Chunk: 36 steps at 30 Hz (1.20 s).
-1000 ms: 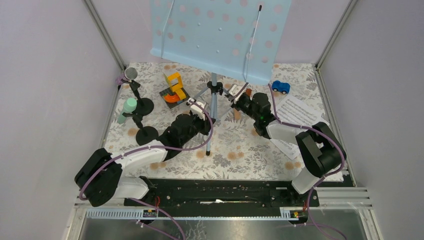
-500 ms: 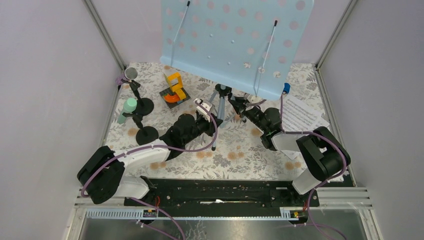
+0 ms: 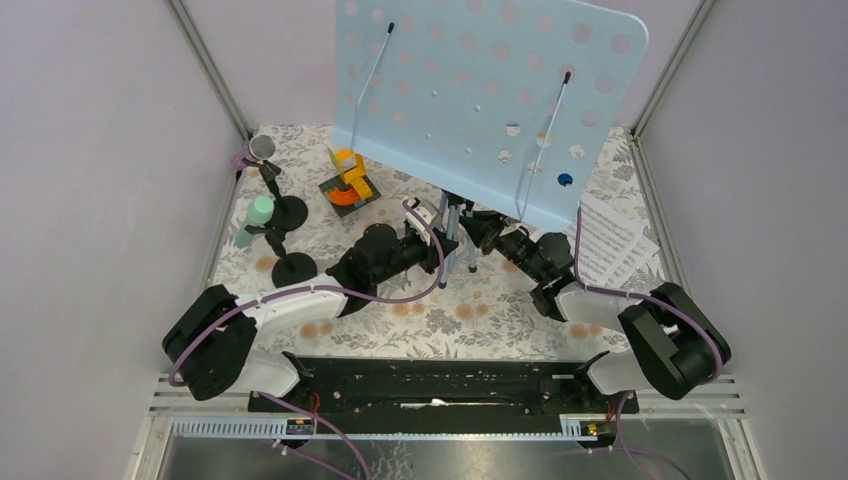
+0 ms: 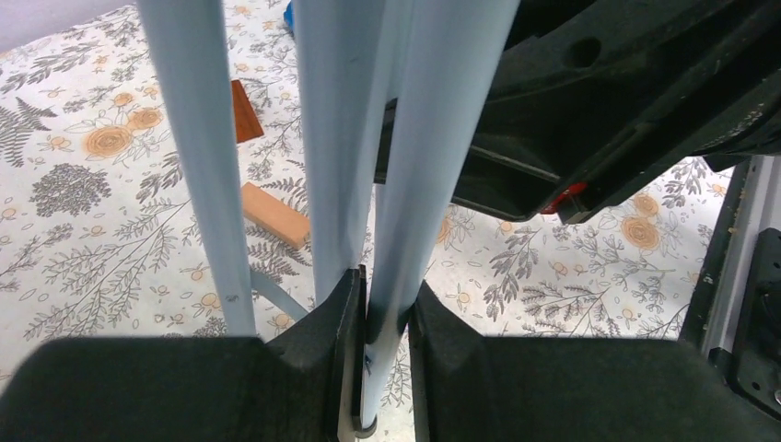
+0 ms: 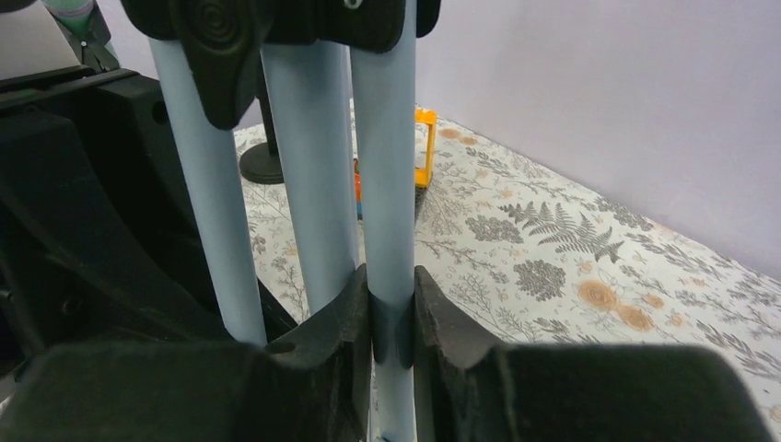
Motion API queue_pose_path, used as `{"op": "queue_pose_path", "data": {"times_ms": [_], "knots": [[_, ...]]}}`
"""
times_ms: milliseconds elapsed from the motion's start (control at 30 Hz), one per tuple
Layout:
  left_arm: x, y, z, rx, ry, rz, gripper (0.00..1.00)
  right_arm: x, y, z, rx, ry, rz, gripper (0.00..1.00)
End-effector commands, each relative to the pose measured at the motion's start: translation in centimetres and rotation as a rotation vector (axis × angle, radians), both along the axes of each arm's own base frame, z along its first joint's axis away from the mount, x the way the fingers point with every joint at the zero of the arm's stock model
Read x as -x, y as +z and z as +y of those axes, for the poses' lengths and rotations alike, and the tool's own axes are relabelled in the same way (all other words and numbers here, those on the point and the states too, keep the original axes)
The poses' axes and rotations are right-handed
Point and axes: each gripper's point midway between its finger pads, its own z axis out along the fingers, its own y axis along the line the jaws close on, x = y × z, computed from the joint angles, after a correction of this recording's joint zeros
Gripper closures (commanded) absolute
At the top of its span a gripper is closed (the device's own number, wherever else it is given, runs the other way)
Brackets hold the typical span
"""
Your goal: Pack up the instrument practice props
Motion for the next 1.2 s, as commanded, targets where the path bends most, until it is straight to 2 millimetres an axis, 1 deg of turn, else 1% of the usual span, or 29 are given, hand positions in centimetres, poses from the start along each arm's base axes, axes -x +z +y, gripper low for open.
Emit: {"op": "queue_pose_path", "data": {"times_ms": [0, 100, 133, 233, 333, 400, 467, 633, 733, 767, 867, 967, 1167], "knots": [[-1.5, -3.8, 2.6, -0.052, 0.143, 0.102, 1.00, 5.1, 2.9, 1.9, -0.043, 0.170, -0.081, 0.94], [-1.2, -4.3, 2.9, -0.063, 0.144, 0.112, 1.00, 5.2, 2.0, 1.0, -0.013, 0.133, -0.083, 0.81], [-1.1, -4.5, 3.0, -0.064, 0.144, 0.114, 1.00, 5.2, 1.9, 0.8, -0.003, 0.122, -0.086, 0.76], [-1.0, -4.7, 3.0, -0.067, 0.142, 0.119, 1.00, 5.3, 1.5, 0.0, 0.024, 0.090, -0.074, 0.65], [-1.0, -4.7, 2.8, -0.068, 0.133, 0.122, 1.00, 5.4, 1.7, -0.8, 0.031, 0.055, -0.070, 0.53], [-1.0, -4.8, 2.7, -0.070, 0.128, 0.125, 1.00, 5.6, 1.9, -1.4, 0.027, 0.036, -0.075, 0.48], [-0.9, -4.8, 2.6, -0.071, 0.124, 0.128, 1.00, 5.9, 2.2, -1.8, 0.016, 0.024, -0.080, 0.43], [-0.7, -5.2, 2.2, -0.082, 0.103, 0.132, 1.00, 6.5, 4.0, -2.0, -0.063, 0.035, -0.083, 0.25], [-0.4, -5.6, 1.8, -0.094, 0.089, 0.138, 1.00, 6.5, 5.4, -2.0, -0.131, 0.039, -0.080, 0.14], [-0.3, -5.6, 1.7, -0.097, 0.085, 0.138, 1.00, 6.3, 5.6, -1.9, -0.141, 0.037, -0.073, 0.11], [-0.1, -5.8, 1.2, -0.107, 0.069, 0.137, 1.00, 4.8, 6.1, -1.8, -0.166, -0.009, -0.051, 0.05], [0.2, -6.2, 0.8, -0.126, 0.055, 0.141, 1.00, 3.3, 6.3, -1.9, -0.186, -0.062, -0.039, 0.04], [0.4, -6.4, 0.0, -0.141, 0.032, 0.140, 1.00, 2.3, 6.5, -0.7, -0.186, -0.042, -0.039, 0.03]]}}
